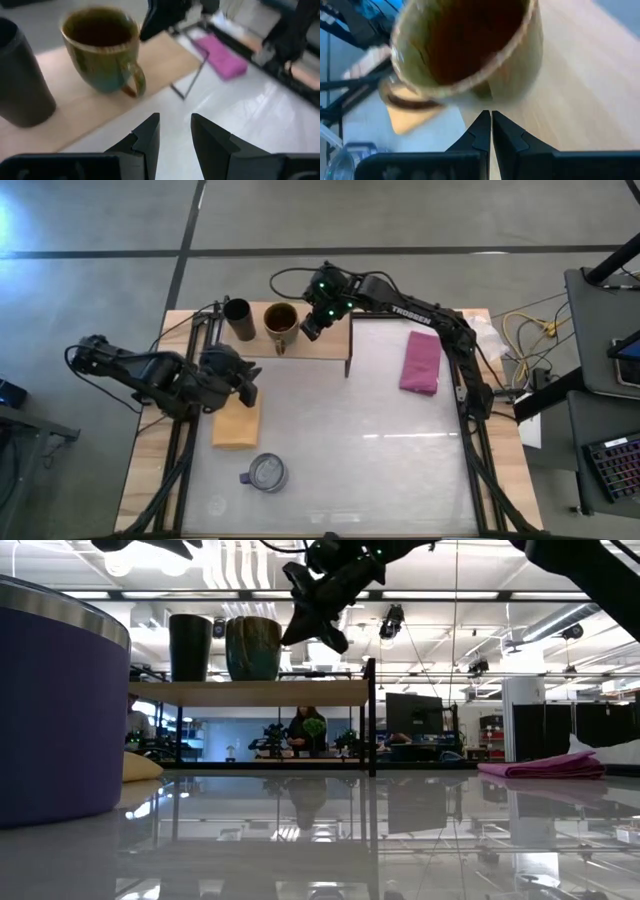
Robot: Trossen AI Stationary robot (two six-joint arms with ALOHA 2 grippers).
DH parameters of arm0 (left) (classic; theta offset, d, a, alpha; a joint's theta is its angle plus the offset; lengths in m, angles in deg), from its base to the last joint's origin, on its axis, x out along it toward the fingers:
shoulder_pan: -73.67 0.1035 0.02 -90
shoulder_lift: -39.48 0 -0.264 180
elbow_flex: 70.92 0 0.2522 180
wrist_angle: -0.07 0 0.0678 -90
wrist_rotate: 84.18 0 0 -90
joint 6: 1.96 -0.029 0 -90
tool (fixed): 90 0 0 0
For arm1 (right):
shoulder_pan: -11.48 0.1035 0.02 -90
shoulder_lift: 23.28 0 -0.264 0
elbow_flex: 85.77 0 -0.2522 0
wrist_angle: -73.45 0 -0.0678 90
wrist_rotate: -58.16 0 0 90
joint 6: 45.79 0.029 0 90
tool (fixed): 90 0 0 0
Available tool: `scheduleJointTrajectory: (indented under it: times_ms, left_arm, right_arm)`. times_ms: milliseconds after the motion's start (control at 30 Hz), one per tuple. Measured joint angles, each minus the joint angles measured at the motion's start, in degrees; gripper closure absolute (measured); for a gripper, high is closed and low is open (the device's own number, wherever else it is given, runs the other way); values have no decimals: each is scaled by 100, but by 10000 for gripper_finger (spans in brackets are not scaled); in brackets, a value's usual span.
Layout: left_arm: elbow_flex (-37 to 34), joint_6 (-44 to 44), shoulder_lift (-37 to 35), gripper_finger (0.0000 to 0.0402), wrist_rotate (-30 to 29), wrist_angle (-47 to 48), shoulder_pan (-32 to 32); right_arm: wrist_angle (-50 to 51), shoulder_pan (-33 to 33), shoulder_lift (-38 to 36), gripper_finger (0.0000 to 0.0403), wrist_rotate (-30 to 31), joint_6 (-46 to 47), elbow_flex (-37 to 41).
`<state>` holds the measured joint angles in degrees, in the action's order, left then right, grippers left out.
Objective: Stack small to large cups/mugs on shelf
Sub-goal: Put the green mug on the shelf, then put the purple mug on the shelf
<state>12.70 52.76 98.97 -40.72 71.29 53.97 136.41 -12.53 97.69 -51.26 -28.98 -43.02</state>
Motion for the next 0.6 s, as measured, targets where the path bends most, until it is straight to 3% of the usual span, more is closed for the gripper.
scheduleJointTrajectory:
  times_ms: [200,400,600]
  left_arm:
    - [-150,29,117,305,1201,361,-255]
    - [-308,337,190,305,1375,360,-718]
    - [-308,753,203,305,1762,364,-1246]
  right_arm:
    - [1237,111,-252,389,-2,-611,7]
    - [2185,423,-598,337,384,-941,9]
    - [2326,824,-1015,271,660,-909,42]
